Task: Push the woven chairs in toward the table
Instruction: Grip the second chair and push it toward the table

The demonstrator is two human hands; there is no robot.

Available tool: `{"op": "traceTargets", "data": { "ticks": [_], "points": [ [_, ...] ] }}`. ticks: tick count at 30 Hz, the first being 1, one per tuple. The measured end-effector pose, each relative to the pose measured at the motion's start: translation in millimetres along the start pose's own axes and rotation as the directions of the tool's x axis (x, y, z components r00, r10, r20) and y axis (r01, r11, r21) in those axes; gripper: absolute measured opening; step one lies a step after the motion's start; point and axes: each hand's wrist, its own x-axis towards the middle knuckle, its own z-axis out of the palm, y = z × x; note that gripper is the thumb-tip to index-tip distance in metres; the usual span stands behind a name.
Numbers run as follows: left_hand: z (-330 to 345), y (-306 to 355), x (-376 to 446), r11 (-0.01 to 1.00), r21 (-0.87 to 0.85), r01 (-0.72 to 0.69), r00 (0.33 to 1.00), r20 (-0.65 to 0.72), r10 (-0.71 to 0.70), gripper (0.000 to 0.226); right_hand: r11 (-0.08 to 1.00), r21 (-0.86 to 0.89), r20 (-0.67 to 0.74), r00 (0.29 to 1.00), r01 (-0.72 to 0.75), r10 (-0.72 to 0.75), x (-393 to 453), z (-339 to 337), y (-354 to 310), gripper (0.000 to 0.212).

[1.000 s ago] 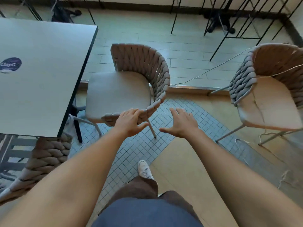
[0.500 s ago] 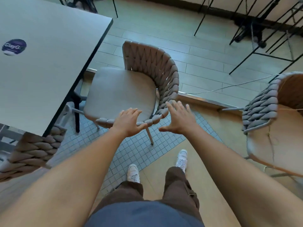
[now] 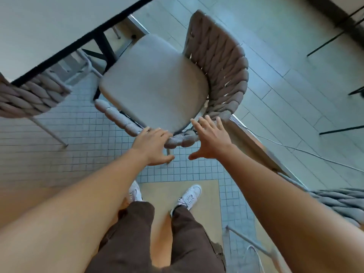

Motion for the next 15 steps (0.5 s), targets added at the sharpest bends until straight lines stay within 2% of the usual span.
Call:
{"op": "traceTargets", "data": {
  "ticks": [6, 8, 10, 11, 15],
  "points": [
    [32.7, -2.8, 33.0, 0.996, 0.047, 0.079, 0.996, 0.040, -0.081, 0.084, 0.976, -0.140, 0.067, 0.985, 0.166, -0.158, 52.5, 29.6, 18.8, 0.128],
    [40.0, -5.9, 40.5, 0.993, 0.093, 0.074, 0.997, -0.004, -0.074, 0.074, 0.960, -0.186, 0.049, 0.977, 0.211, -0.206, 63.2, 32.1, 21.2, 0.110],
    [45.3, -10.6, 46.1, 0.991, 0.124, 0.045, 0.996, -0.085, -0.035, 0.057, 0.933, -0.233, 0.006, 0.960, 0.273, -0.280, 71.5, 35.6, 22.5, 0.078],
    [47.4, -14.1, 48.4, 0.992, 0.127, 0.021, 0.993, -0.116, -0.006, 0.051, 0.930, -0.247, -0.016, 0.958, 0.274, -0.286, 74.2, 36.3, 22.9, 0.070],
    [52.1, -25.3, 51.3, 0.979, 0.174, -0.111, 0.973, -0.183, 0.142, 0.043, 0.936, -0.263, -0.103, 0.958, 0.233, -0.267, 76.5, 42.5, 23.9, 0.078]
  ]
}}
